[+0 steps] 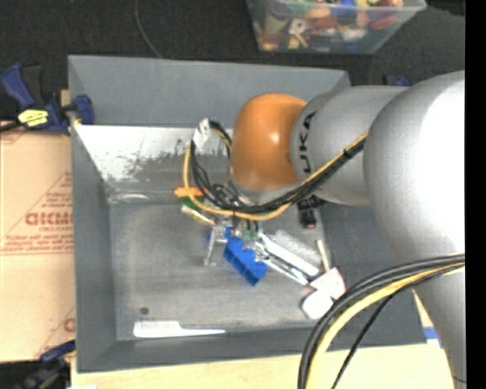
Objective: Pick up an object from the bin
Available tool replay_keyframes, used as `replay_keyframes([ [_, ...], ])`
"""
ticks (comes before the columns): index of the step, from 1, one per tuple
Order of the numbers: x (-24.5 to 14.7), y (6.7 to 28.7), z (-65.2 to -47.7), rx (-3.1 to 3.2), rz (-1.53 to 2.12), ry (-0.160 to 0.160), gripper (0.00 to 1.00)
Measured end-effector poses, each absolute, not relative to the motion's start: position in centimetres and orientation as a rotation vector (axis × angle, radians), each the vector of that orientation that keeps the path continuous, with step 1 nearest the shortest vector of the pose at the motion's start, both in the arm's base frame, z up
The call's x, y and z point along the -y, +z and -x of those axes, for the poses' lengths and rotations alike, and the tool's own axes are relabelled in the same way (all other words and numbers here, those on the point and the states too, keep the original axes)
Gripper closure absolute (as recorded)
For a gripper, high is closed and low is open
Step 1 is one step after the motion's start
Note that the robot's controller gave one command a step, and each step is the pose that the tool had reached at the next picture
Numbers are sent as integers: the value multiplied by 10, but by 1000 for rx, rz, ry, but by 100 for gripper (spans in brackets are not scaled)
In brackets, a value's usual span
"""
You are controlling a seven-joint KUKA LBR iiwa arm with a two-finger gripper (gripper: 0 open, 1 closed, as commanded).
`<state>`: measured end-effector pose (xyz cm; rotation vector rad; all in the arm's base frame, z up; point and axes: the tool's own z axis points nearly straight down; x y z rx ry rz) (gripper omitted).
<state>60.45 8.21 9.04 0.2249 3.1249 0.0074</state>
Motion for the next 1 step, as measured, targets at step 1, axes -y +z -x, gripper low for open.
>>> replay_keyframes([
  [1, -77, 165, -581, -3048, -679, 19, 0],
])
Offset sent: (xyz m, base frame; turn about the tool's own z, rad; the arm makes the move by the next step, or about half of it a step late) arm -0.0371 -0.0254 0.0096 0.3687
